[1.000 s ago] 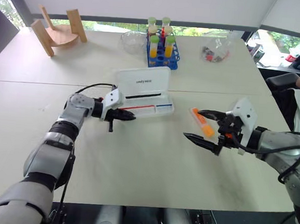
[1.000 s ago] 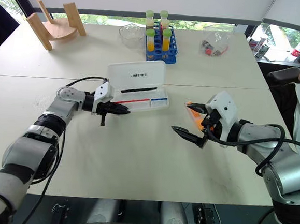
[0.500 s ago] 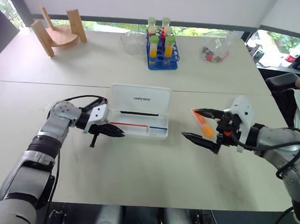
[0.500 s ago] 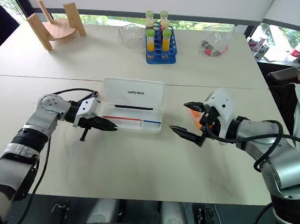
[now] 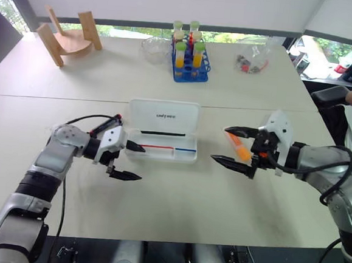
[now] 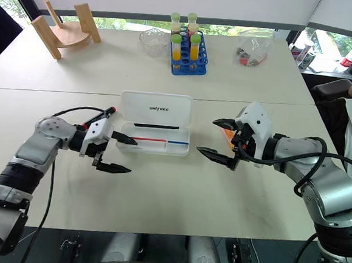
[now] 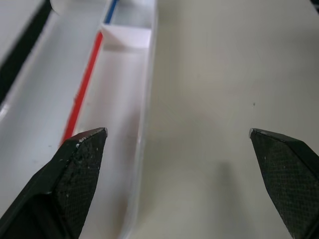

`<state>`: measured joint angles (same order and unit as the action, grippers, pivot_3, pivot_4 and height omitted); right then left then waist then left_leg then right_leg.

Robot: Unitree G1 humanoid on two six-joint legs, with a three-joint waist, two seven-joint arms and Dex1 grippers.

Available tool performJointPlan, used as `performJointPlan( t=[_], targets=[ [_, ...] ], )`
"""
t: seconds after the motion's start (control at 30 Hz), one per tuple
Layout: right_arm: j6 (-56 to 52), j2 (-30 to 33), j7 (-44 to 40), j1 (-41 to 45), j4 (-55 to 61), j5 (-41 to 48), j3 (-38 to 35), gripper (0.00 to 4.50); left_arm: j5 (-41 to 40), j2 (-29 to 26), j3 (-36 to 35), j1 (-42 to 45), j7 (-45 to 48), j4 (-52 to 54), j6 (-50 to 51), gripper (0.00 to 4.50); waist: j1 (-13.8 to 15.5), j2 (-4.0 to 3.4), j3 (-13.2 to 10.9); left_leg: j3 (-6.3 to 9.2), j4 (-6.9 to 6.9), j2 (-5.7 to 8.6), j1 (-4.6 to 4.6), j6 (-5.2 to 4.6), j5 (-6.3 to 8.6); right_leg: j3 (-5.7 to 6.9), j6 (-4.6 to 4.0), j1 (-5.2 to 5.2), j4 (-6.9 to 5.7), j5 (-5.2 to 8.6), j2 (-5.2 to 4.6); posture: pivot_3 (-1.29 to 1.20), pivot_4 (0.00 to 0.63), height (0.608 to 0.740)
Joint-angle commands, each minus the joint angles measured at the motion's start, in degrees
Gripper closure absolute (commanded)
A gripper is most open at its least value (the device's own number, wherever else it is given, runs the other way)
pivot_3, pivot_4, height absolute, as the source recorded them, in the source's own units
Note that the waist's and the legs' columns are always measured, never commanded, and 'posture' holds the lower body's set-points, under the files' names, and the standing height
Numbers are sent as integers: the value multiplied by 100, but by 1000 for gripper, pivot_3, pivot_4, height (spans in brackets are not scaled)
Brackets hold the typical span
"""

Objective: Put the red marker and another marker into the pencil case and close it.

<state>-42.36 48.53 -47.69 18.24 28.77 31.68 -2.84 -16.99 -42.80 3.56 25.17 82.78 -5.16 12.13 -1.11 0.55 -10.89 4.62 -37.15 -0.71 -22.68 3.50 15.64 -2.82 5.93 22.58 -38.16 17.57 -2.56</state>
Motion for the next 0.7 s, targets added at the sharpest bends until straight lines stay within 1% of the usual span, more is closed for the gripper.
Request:
performJointPlan(
  t=[0.03, 0.1, 0.17, 0.23, 0.3, 0.37, 0.43, 0.6, 0.7],
  targets=[
    [147, -7, -74, 111, 20, -10, -21, 0, -727, -459, -981, -130, -572, 1177, 1005, 45, -1, -1, 0, 1, 0, -1, 1, 0, 0, 0, 0, -1, 0, 0, 0, 0, 150, 740],
    [180, -33, -102, 156, -26, -23, 33, 0, -918, -675, -1457, -272, -1054, 1450, 1593, 45, -4, -4, 1, -1, 0, -2, 4, 0, 0, 0, 0, -3, 0, 0, -1, 0, 150, 740],
    [215, -50, -138, 202, -73, -37, 82, 0, -976, -787, -1848, -441, -1494, 1487, 1952, 45, -8, -5, 1, -5, 1, 0, 12, 0, 0, -2, 0, -8, 0, 0, -2, 0, 150, 740],
    [234, -52, -173, 254, -113, -33, 113, 0, -906, -766, -2119, -623, -1911, 1329, 2040, 45, -6, -4, 1, -5, 1, 0, 18, 0, 0, -2, 0, -13, 0, 0, -1, 0, 150, 740],
    [177, -32, -221, 310, -129, 57, 96, 0, -870, -729, -2213, -780, -2152, 1177, 2075, 45, -2, -4, 1, -5, 1, 0, 19, 0, 0, -1, 0, -13, 0, 0, -1, 0, 150, 740],
    [80, 10, -314, 348, -111, 198, 47, 0, -736, -706, -2146, -910, -2270, 970, 1871, 45, 12, -3, 1, -6, 1, 0, 18, 0, 0, -2, 0, -13, 0, 0, -1, 0, 150, 740],
    [-1, 173, -581, 341, -9, 398, -28, 0, -503, -630, -1956, -929, -2369, 499, 1513, 45, 37, -3, 1, -5, 1, 0, 18, 0, 0, -1, 0, -13, 2, 0, -2, 0, 150, 740],
    [-119, 376, -866, 411, 98, 667, -83, 0, 3, -452, -1393, -527, -2358, -696, 719, 45, 40, -2, 0, -8, 0, 4, 18, 0, 0, 0, -1, -15, 2, 0, -5, 0, 150, 740],
    [-60, 346, -748, 493, 102, 589, -73, 0, 507, -214, -934, -41, -2473, -1874, 14, 45, 38, -2, 1, -8, 0, 4, 18, 0, 0, 1, -1, -12, 1, 0, -3, 0, 150, 740]
  ],
)
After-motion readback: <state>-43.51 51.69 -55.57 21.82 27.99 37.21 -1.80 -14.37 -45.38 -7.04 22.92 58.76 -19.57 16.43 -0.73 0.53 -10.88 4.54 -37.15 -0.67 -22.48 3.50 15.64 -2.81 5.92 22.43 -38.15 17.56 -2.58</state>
